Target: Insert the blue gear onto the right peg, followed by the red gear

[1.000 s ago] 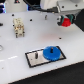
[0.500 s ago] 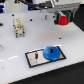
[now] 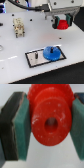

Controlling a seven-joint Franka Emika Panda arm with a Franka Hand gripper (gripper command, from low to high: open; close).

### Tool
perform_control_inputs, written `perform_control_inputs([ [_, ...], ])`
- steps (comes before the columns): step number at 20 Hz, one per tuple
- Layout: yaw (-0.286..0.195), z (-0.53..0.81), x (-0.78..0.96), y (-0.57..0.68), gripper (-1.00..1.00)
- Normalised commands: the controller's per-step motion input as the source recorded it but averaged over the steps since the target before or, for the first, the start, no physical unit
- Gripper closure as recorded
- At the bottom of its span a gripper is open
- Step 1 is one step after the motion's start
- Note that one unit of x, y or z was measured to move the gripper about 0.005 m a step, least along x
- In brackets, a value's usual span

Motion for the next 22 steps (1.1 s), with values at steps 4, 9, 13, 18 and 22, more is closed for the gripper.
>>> perform_control_inputs([
  [4,0.0,0.12,0.7,-0.21,1.0],
  [9,0.0,0.09,0.69,-0.2,1.0],
  [13,0.0,0.07,0.66,-0.2,1.0],
  [18,0.0,0.0,0.41,-0.2,1.0],
  [22,0.0,-0.09,0.18,-0.11,1.0],
])
